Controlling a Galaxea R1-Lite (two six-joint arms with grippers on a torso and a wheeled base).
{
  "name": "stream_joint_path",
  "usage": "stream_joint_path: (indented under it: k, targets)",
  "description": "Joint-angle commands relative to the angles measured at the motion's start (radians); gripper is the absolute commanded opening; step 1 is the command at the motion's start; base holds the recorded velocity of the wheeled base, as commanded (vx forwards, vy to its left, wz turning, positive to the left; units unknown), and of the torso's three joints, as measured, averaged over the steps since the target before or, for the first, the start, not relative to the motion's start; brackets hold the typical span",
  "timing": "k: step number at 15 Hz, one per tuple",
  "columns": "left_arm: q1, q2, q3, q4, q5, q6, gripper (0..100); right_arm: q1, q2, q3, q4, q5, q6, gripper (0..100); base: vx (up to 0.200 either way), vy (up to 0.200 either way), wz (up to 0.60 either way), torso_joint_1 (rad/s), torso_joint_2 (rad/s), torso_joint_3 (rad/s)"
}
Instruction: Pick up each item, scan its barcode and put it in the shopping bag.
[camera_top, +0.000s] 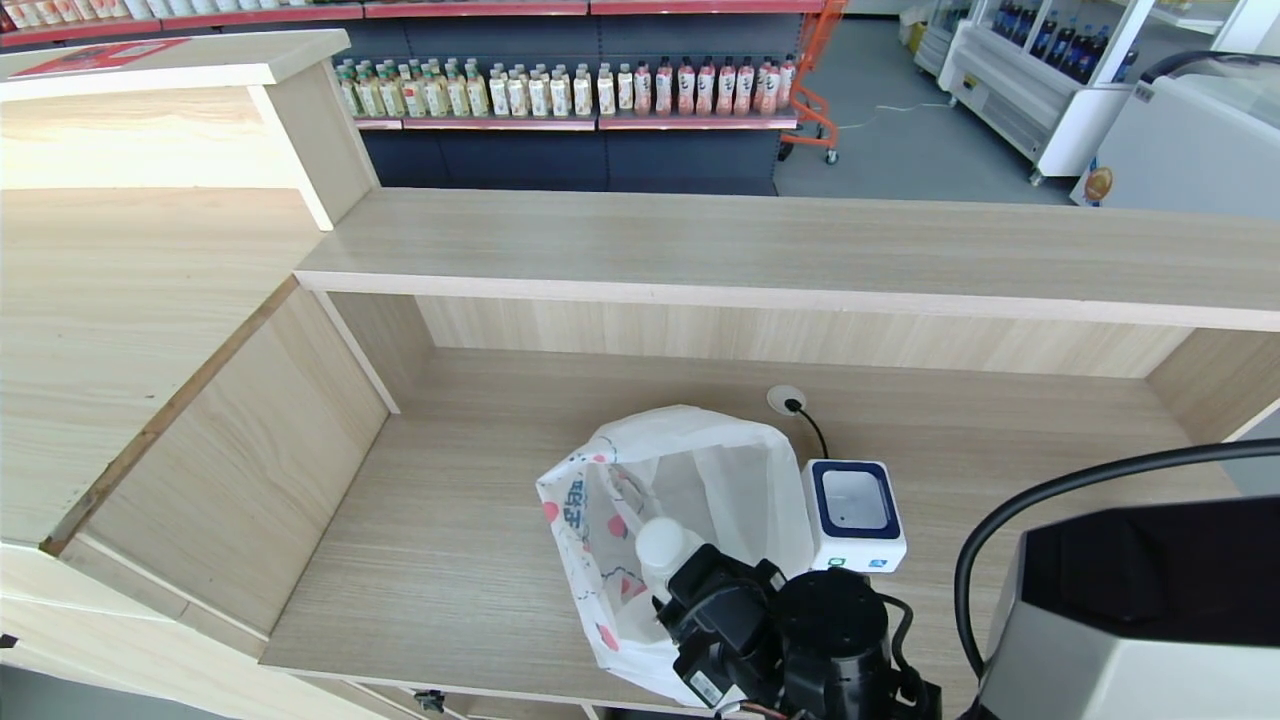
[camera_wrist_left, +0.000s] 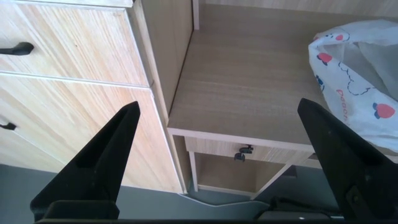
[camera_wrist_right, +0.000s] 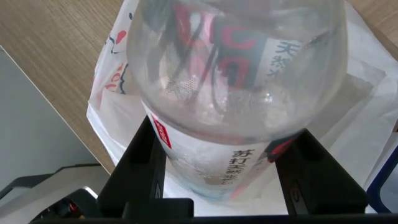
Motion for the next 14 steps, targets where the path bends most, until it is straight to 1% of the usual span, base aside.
stream_joint_path:
  k: [1,8,9,14]
  targets:
    - [0.0,0.0,0.0,0.0,0.0,-0.001,100,0.002,0.004,0.004,0.0,0.0,-0.001,0,0.0,0.0,0.0,0.0,0.0,0.0]
    - [0.0,0.0,0.0,0.0,0.0,-0.001,100,0.003,0.01,0.004,-0.002,-0.004,0.001,0,0.0,0.0,0.0,0.0,0.0,0.0]
    - [0.0,0.0,0.0,0.0,0.0,-0.001,100,0.003,0.01,0.004,-0.002,-0.008,0.001,100,0.0,0.0,0.0,0.0,0.0,0.0]
    - [0.0,0.0,0.0,0.0,0.0,-0.001,100,0.002,0.0,0.006,-0.008,-0.009,0.006,100,0.0,0.0,0.0,0.0,0.0,0.0]
